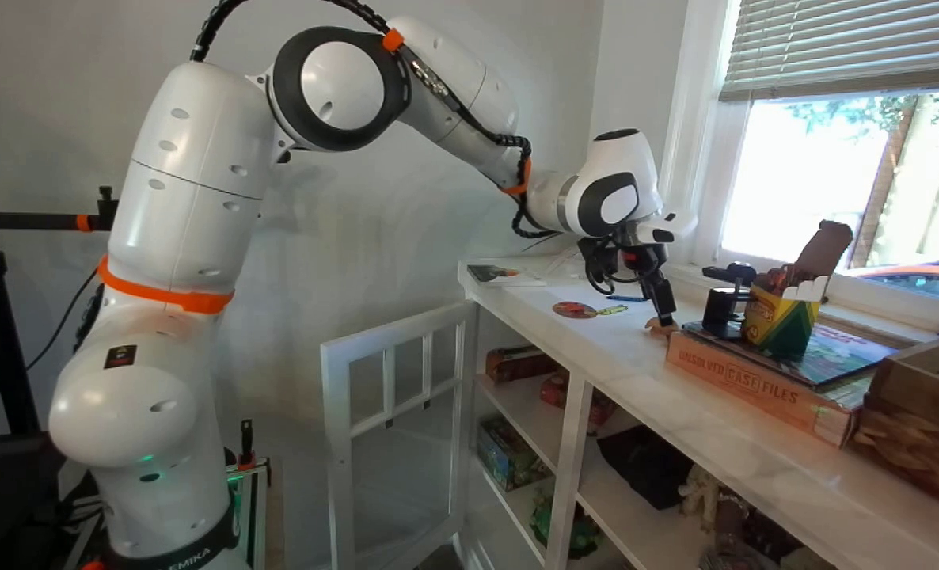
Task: Put the black object on the box, then move one wooden block to the left, then turn the hand of the clock to the left
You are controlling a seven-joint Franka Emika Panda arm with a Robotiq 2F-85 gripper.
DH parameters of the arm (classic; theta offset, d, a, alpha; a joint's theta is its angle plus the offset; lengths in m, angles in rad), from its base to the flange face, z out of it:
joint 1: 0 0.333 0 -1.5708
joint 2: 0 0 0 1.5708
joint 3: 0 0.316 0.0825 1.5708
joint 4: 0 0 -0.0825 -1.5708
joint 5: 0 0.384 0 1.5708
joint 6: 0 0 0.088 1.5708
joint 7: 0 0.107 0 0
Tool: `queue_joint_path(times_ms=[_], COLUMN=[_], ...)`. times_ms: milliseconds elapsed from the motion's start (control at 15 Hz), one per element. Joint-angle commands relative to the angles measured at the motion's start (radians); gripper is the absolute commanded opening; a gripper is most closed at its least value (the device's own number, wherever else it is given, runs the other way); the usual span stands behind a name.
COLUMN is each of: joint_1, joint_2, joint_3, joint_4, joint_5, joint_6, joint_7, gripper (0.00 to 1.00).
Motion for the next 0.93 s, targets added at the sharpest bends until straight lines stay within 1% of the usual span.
queue_joint_path(times_ms=[0, 133, 267, 533, 600, 800, 867], joint_1=[0.027, 0.034, 0.039, 0.049, 0.051, 0.054, 0.053], joint_2=[0.043, 0.056, 0.067, 0.086, 0.089, 0.077, 0.073], joint_3=[-0.026, -0.036, -0.044, -0.055, -0.056, -0.055, -0.053], joint_4=[0.029, 0.031, 0.035, 0.041, 0.043, 0.043, 0.048], joint_5=[-0.003, -0.011, -0.016, -0.015, -0.014, -0.006, -0.003], joint_6=[0.040, 0.052, 0.070, 0.089, 0.093, 0.092, 0.094], joint_7=[0.040, 0.044, 0.040, 0.032, 0.031, 0.024, 0.022], gripper=[1.00, 1.00, 0.75, 0.42, 0.35, 0.11, 0.06])
